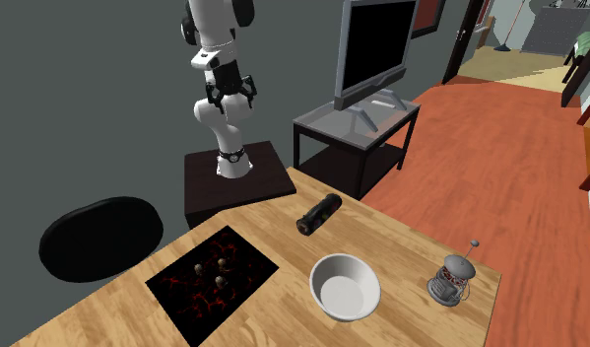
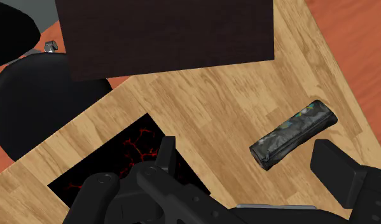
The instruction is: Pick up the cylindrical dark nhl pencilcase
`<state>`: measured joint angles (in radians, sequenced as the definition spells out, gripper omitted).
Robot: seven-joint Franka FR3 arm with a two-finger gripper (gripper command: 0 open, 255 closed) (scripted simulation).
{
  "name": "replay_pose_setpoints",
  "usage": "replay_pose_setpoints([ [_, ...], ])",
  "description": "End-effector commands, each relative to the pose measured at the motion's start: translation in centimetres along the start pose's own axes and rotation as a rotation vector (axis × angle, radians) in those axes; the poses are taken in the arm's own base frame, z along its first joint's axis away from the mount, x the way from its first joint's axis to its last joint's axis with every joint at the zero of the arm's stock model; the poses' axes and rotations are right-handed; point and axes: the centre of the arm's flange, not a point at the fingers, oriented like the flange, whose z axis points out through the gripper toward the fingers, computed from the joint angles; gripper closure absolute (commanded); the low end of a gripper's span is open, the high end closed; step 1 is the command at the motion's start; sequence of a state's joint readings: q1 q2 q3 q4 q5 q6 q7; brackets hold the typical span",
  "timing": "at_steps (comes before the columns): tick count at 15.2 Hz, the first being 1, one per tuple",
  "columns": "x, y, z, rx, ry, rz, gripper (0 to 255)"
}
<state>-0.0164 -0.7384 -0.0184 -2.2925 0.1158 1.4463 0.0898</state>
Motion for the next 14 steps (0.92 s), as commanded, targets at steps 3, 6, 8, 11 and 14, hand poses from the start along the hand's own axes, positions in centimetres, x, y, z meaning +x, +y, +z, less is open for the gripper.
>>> replay_pose_setpoints([
  [3,-0.1,-1.7,2.1,-0.003,0.014,0.051,0],
  [6,0.0,-4.1,5.2,-0.007,0.036,0.128,0],
  [8,0.1,-5.8,7.3,-0.010,0.050,0.180,0],
  [11,0.6,-8.2,10.5,-0.014,0.071,0.257,0],
  [14,1.4,-10.5,13.7,-0.019,0.093,0.334,0],
])
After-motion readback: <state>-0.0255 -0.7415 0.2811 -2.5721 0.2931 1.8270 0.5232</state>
